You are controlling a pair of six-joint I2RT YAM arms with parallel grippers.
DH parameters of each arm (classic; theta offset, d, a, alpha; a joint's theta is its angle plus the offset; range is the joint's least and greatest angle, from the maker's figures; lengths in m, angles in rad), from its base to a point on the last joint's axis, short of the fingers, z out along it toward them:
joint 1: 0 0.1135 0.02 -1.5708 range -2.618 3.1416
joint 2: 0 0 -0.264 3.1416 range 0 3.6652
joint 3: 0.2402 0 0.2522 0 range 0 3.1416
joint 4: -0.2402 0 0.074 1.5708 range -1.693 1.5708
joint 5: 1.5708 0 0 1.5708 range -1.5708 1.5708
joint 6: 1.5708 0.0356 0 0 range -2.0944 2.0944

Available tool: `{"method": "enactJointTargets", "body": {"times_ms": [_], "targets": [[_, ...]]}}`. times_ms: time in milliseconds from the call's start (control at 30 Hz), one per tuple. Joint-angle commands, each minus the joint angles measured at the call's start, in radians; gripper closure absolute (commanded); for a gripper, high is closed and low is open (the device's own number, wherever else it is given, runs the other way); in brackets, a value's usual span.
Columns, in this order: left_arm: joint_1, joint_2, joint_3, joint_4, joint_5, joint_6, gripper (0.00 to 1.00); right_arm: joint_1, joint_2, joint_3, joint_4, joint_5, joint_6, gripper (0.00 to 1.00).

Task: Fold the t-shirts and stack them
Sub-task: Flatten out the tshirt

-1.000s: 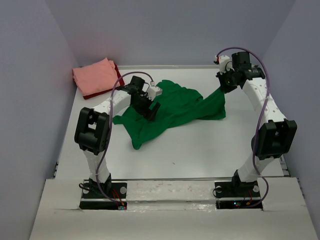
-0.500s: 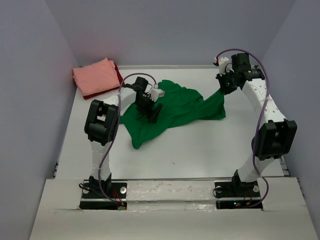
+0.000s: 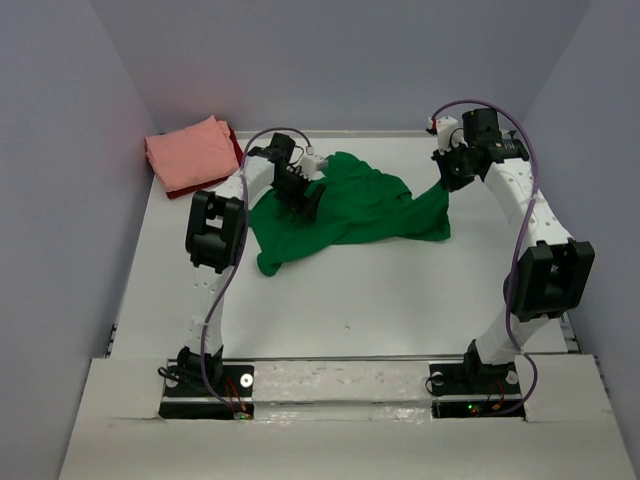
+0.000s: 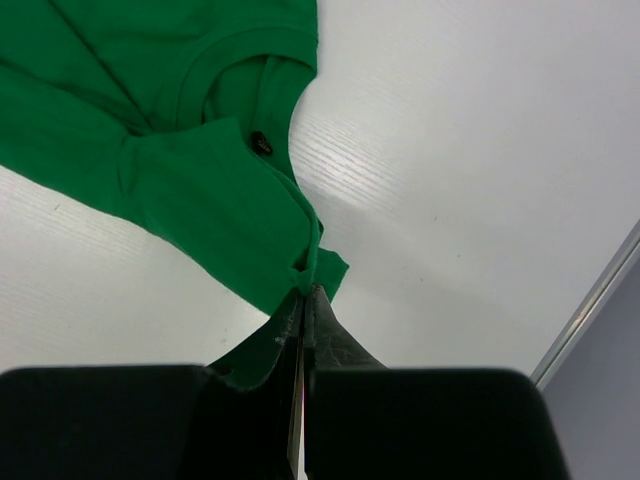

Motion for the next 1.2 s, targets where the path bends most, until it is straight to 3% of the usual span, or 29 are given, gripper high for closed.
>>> {"method": "enactJointTargets", "body": {"times_ms": [0, 333, 567, 733, 967, 1167], "targets": [[0.027, 0.081, 0.083, -0.089, -0.105, -0.009, 0.01, 0.009, -0.019, 0.006, 0.032, 0.009, -0.011, 1.0], [0.079, 0.216, 0.351, -0.181, -0.22, -0.032, 0.01, 0.009, -0.008, 0.006, 0.035, -0.011, -0.004, 1.0], [0.081, 0.216, 0.396, -0.183, -0.222, -0.036, 0.01, 0.009, -0.011, -0.006, 0.037, -0.029, 0.004, 1.0], [0.077, 0.031, 0.31, -0.146, -0.197, -0.043, 0.01, 0.009, 0.001, -0.004, 0.038, -0.036, 0.002, 1.0], [0.051, -0.16, 0.258, -0.217, -0.139, -0.045, 0.01, 0.009, 0.038, 0.014, 0.044, -0.037, 0.006, 1.0], [0.044, -0.281, 0.106, -0.209, -0.162, -0.04, 0.01, 0.009, 0.052, -0.004, 0.061, -0.048, 0.009, 1.0]]}}
